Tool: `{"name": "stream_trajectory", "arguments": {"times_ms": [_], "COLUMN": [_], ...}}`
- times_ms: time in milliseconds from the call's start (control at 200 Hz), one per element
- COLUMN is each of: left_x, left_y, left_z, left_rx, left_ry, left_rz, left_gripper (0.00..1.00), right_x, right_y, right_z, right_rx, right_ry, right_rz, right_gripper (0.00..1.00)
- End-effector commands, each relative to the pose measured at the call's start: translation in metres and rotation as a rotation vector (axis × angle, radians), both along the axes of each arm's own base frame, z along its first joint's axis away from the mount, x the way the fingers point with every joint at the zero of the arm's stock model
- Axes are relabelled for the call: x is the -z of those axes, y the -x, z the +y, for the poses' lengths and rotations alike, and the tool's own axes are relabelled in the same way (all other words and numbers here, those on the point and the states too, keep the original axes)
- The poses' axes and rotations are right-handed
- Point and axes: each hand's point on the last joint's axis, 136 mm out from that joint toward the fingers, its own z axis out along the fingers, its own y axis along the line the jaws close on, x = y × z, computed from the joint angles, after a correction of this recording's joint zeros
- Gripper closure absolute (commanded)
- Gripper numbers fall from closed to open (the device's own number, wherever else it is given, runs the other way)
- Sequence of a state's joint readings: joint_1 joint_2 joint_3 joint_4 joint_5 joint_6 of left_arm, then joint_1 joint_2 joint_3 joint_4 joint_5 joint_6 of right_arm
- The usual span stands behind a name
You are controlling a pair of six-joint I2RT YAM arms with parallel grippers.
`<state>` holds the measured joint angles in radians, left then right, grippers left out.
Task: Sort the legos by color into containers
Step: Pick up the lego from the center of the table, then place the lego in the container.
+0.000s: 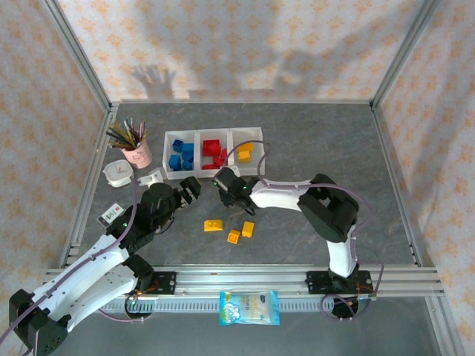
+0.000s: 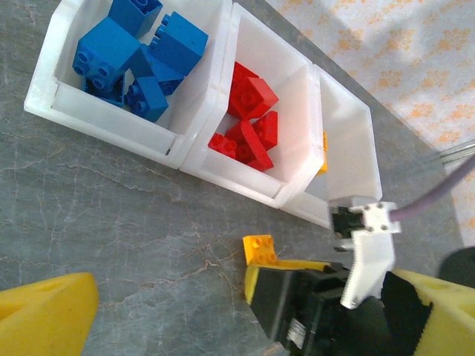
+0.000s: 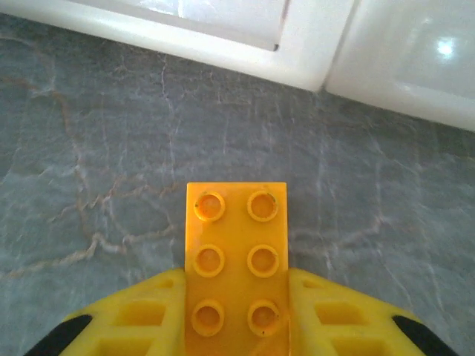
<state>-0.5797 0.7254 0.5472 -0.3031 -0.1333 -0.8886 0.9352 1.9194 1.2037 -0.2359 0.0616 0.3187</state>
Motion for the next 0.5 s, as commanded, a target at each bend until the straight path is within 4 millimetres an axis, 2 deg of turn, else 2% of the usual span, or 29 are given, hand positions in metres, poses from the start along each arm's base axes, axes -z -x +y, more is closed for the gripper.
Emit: {"name": "stream_trajectory", "arguments": {"times_ms": [0, 120, 225, 350, 496], "left_x": [-0.011, -0.012, -0.012, -0.013, -0.011], "left_y": [-0.006, -0.012, -0.019, -0.027, -0.037], "left_z": [-0.006, -0.013, -0.023, -0.035, -0.044], "left_rx": [0.023, 0.044, 0.072, 0.103, 0.121], "left_ry": [0.007, 0.007, 0.013, 0.025, 0.015], "left_rz": [-0.021, -0.018, -0.016, -0.016, -0.006], "left_gripper": [0.01, 0.01, 0.01, 0.01, 0.01], "right_x": [-0.036, -0.065, -0.088, -0.095, -0.09], "right_y": [0.005, 0.001, -0.02, -0.059, -0.104], "right_z": [-0.006, -0.014, -0.027, -0.048, -0.063], "right_rx": [0.017, 0.026, 0.068, 0.149, 0.224], "right_ry": [-0.061, -0.099, -0.117, -0.077, -0.054], "right_rz": [-0.02, -0.048, -0.091, -0.142, -0.168], "right_gripper": [0.7, 0.7, 0.7, 0.7, 0.71]}}
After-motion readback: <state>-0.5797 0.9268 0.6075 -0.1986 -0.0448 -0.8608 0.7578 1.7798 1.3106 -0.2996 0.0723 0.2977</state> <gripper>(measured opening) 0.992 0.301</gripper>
